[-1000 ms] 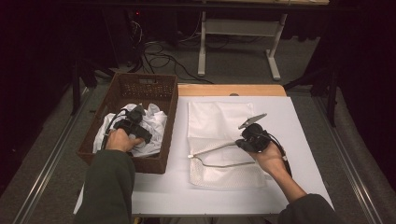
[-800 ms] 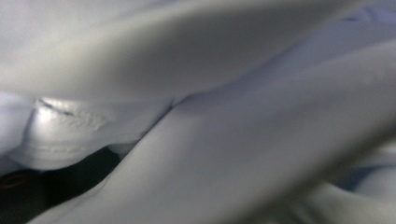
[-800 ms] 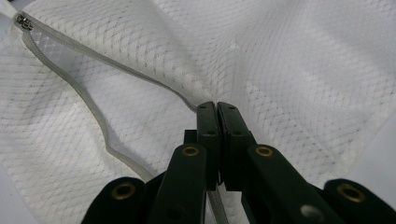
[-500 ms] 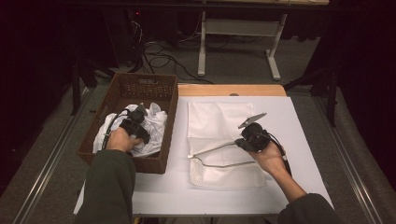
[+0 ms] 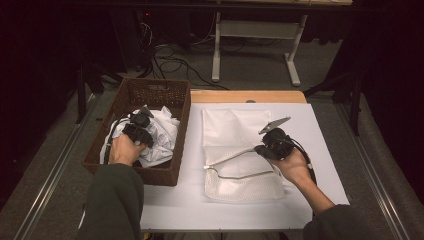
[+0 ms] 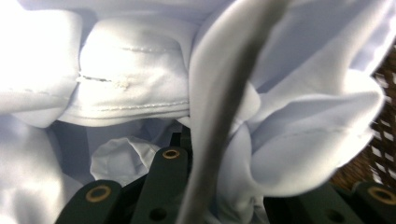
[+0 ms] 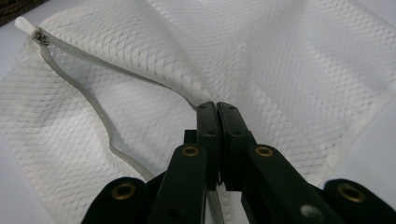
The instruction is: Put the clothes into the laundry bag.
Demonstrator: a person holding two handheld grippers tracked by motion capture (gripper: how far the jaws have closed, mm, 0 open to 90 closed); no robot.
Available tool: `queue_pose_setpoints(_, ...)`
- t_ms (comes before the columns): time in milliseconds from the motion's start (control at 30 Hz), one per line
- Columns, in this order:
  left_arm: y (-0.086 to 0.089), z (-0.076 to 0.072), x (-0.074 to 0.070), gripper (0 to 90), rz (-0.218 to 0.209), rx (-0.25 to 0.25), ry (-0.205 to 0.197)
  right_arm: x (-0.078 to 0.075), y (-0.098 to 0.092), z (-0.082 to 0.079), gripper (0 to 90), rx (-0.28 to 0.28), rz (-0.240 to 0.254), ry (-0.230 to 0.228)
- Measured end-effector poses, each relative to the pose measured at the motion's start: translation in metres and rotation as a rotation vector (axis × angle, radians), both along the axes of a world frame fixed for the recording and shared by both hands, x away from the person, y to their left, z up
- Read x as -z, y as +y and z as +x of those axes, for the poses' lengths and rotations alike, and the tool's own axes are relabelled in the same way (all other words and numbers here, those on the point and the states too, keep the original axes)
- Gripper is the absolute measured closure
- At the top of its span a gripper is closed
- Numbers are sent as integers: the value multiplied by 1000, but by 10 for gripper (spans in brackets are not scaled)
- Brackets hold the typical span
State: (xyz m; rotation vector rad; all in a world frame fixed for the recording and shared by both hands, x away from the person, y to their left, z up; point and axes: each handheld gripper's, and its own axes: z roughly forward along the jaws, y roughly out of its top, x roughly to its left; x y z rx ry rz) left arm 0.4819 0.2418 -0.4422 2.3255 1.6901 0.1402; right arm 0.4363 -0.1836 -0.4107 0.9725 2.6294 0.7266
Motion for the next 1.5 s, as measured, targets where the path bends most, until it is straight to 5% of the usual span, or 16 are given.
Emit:
queue_pose_setpoints(267, 13, -22, -36, 760, -37, -13, -60, 1, 5, 0, 895, -24, 7, 2)
queue_pose_setpoints(500, 11, -36, -63, 762, -54, 29, -92, 0, 2, -1, 894, -20, 15, -4)
queue_pose_setpoints(1033, 7, -65, -104, 766, -135, 85, -164, -2, 6, 0, 895, -17, 14, -8)
queue_pose_setpoints(1500, -30, -89, -122, 765, -195, 222, -172, -2, 5, 3, 896, -1, 24, -14)
